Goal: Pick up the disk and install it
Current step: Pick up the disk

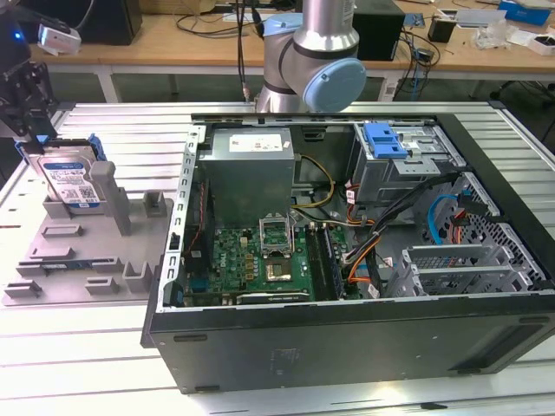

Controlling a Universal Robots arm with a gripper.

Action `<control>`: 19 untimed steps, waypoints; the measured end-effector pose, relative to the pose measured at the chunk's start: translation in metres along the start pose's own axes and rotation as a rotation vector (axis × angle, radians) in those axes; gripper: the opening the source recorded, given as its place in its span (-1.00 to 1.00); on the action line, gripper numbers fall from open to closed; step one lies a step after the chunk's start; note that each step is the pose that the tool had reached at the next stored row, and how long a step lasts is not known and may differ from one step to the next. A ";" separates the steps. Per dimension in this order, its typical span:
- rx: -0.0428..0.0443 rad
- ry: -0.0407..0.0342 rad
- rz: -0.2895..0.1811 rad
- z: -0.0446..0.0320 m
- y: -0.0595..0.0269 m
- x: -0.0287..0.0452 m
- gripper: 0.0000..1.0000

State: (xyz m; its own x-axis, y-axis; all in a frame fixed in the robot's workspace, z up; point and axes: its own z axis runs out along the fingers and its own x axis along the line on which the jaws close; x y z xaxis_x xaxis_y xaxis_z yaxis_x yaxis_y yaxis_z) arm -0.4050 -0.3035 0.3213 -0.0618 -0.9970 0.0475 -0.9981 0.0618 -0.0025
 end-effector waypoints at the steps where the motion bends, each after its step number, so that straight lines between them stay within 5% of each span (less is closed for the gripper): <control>1: 0.0000 -0.0003 0.000 0.0005 0.0000 0.0000 -0.04; 19: 0.0015 -0.0054 0.000 0.0086 0.0031 -0.0003 -0.04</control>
State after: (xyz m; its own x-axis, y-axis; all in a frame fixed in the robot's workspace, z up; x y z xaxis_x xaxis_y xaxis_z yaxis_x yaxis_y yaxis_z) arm -0.4081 -0.3034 0.3126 -0.0621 -0.9972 0.0421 -0.9981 0.0620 -0.0040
